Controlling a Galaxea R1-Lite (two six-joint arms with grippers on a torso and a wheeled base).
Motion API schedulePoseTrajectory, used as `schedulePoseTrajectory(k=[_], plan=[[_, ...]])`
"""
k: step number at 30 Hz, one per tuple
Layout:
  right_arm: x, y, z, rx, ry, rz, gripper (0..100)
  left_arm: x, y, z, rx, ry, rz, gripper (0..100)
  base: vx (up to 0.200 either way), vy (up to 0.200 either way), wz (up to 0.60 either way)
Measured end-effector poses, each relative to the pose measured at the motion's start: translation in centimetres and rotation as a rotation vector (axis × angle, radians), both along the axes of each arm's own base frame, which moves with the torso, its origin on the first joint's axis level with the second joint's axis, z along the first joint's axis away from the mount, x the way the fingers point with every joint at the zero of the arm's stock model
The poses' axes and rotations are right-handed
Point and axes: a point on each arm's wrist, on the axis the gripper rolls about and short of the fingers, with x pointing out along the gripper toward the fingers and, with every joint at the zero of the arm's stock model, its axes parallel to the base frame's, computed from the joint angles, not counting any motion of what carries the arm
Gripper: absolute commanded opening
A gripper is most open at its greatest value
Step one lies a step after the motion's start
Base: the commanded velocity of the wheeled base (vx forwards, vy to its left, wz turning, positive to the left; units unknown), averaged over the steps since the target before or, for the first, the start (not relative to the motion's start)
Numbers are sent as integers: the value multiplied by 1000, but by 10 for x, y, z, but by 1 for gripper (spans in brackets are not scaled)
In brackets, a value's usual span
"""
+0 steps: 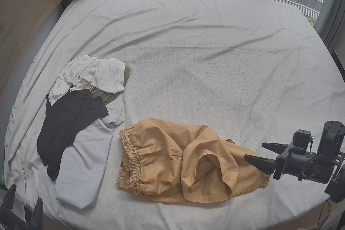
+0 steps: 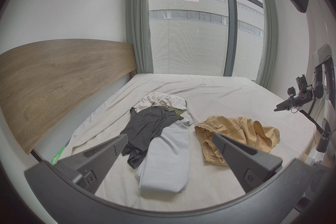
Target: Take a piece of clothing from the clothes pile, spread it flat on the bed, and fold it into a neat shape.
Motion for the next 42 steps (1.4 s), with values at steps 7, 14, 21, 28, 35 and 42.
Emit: schedulePoseTrajectory(k=[7,14,21,28,35,42], plan=[[-4,27,6,39,4,120,100,0,0,0,-2,0,0,100,0,0,0],[-2,51,-4,23,43,201,100,0,0,0,-5,1,0,100,0,0,0],[4,69,-18,-8,91,242,100,0,0,0,-6,1,0,100,0,0,0],[11,82,-40,-45,146,259,100,0,0,0,-7,1,0,100,0,0,0],[16,95,-63,-71,183,279,100,0,0,0,-7,1,-1,100,0,0,0],[22,106,-79,-89,208,288,100,0,0,0,-7,1,0,100,0,0,0]])
